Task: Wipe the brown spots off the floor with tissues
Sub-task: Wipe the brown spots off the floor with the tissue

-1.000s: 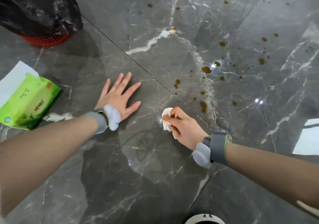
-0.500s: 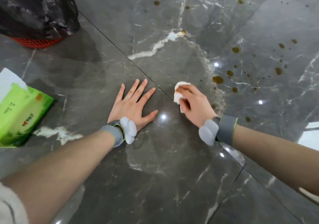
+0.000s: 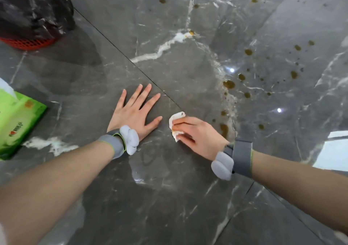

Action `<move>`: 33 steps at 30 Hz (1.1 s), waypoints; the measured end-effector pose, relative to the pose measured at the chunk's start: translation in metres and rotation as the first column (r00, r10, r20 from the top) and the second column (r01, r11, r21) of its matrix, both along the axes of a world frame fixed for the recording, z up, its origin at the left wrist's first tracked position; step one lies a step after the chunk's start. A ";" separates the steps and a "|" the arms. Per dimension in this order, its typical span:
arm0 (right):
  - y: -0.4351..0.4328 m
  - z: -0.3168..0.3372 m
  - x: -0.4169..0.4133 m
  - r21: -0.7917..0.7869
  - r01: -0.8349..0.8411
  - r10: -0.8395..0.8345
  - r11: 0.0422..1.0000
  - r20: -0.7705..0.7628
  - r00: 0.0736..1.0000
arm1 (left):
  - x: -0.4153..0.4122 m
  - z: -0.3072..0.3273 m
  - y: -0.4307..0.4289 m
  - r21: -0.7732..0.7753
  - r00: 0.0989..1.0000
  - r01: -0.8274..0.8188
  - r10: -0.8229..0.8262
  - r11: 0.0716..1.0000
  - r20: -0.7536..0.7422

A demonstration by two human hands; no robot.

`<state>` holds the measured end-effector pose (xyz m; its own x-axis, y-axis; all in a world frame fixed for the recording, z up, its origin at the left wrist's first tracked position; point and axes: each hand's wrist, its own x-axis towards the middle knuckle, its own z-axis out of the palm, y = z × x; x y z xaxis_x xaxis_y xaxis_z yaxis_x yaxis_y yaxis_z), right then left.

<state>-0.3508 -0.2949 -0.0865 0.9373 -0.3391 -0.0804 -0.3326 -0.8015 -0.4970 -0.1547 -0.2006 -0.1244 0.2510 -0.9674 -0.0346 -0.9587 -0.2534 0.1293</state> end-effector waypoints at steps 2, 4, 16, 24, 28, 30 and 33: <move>-0.017 -0.001 -0.006 -0.015 0.019 -0.019 1.000 -0.001 1.000 | -0.001 0.000 0.000 0.001 1.000 -0.002 0.002 1.000 0.004; -0.051 0.000 -0.012 -0.085 0.293 -0.290 0.952 0.045 0.956 | -0.001 0.000 -0.001 0.002 1.000 -0.010 0.010 1.000 0.002; -0.030 0.003 -0.076 -0.069 0.148 -0.149 0.987 -0.010 0.989 | -0.001 0.002 0.000 0.005 1.000 -0.024 0.025 1.000 -0.018; 0.000 -0.008 -0.076 -0.036 0.296 -0.296 0.955 -0.010 0.955 | -0.001 -0.001 -0.001 0.004 1.000 -0.018 0.018 1.000 0.018; -0.015 -0.010 -0.088 -0.024 0.280 -0.280 0.960 -0.002 0.960 | 0.000 -0.002 0.000 0.010 0.999 -0.019 0.019 1.000 0.029; -0.043 -0.007 -0.095 -0.088 0.560 -0.560 0.824 0.030 0.828 | -0.001 -0.001 0.000 0.013 0.999 -0.018 0.017 1.000 0.030; -0.058 -0.008 -0.089 -0.186 0.692 -0.701 0.697 0.028 0.713 | -0.002 0.000 0.000 0.013 0.999 -0.023 0.023 1.000 0.031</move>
